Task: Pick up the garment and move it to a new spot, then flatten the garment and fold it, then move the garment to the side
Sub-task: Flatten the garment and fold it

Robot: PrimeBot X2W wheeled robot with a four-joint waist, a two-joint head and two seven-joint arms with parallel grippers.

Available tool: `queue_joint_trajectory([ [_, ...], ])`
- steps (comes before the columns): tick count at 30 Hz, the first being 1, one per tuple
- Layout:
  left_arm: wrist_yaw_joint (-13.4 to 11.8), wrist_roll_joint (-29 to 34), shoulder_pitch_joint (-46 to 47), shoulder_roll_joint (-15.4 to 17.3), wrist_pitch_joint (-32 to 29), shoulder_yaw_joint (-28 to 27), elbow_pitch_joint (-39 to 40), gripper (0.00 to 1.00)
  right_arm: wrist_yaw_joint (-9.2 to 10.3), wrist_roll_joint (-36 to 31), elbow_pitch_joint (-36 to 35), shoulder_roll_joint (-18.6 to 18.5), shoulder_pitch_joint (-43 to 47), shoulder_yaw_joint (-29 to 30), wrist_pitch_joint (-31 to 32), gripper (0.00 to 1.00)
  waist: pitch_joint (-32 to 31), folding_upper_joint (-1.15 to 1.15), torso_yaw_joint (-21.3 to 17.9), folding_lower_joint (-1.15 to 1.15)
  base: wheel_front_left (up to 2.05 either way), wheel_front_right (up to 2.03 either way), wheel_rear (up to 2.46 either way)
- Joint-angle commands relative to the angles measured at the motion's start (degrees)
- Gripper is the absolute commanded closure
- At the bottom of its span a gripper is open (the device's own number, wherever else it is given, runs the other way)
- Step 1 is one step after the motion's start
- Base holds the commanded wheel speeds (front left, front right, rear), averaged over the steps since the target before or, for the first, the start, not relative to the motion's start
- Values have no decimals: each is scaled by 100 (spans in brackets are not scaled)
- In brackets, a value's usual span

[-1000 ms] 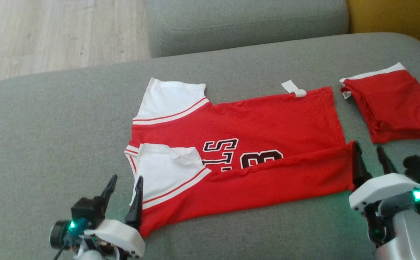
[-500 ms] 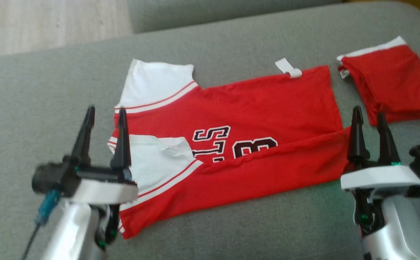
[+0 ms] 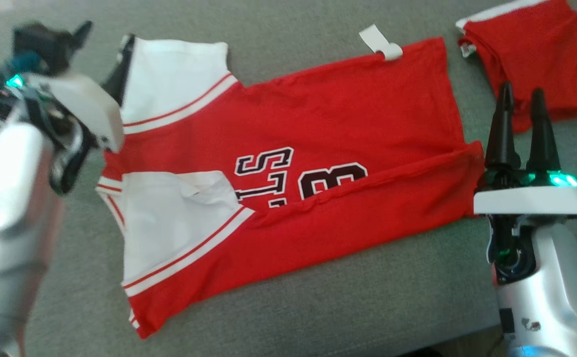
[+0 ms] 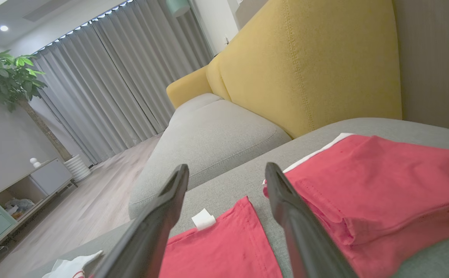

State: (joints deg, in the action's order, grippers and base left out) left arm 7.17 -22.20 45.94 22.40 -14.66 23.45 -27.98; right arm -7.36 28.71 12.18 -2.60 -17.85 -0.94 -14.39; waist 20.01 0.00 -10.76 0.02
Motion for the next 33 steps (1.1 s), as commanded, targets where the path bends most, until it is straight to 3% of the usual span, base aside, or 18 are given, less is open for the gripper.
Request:
queue_joint_trajectory([
  [1, 27, -216, 394, 308, -70, -65, 99, 0, -13, 76, -253, -28, -162, -155, -60, 0, 225, 0, -197, -2, 0, 0, 0],
  [11, 31, -1261, 1382, 1097, -1004, 1003, -887, 0, -13, 569, -514, -28, -311, -383, -61, 0, 658, 0, -575, -2, 0, 0, 0],
  [26, 31, -2045, 1650, 1261, -1376, 1637, -1436, 0, -13, 595, -533, -28, -283, -368, -61, 0, 783, 0, -693, -2, 0, 0, 0],
  [27, 31, -2126, 1647, 1246, -1444, 1665, -1466, 4, -13, 591, -528, -28, -289, -362, -61, 0, 783, 0, -690, -2, 0, 0, 0],
  [28, 31, -2231, 1637, 1219, -1507, 1682, -1476, 58, -13, 586, -522, -28, -292, -353, -61, 0, 778, 0, -686, -2, 0, 0, 0],
  [29, 31, -2365, 1615, 1175, -1550, 1691, -1453, 100, -13, 577, -514, -28, -293, -340, -61, 0, 760, 0, -675, -2, 0, 0, 0],
  [33, 31, -2738, 1526, 1053, -1419, 1707, -1320, 100, -13, 463, -424, -28, -301, -290, -61, 0, 611, 0, -567, -2, 0, 0, 0],
])
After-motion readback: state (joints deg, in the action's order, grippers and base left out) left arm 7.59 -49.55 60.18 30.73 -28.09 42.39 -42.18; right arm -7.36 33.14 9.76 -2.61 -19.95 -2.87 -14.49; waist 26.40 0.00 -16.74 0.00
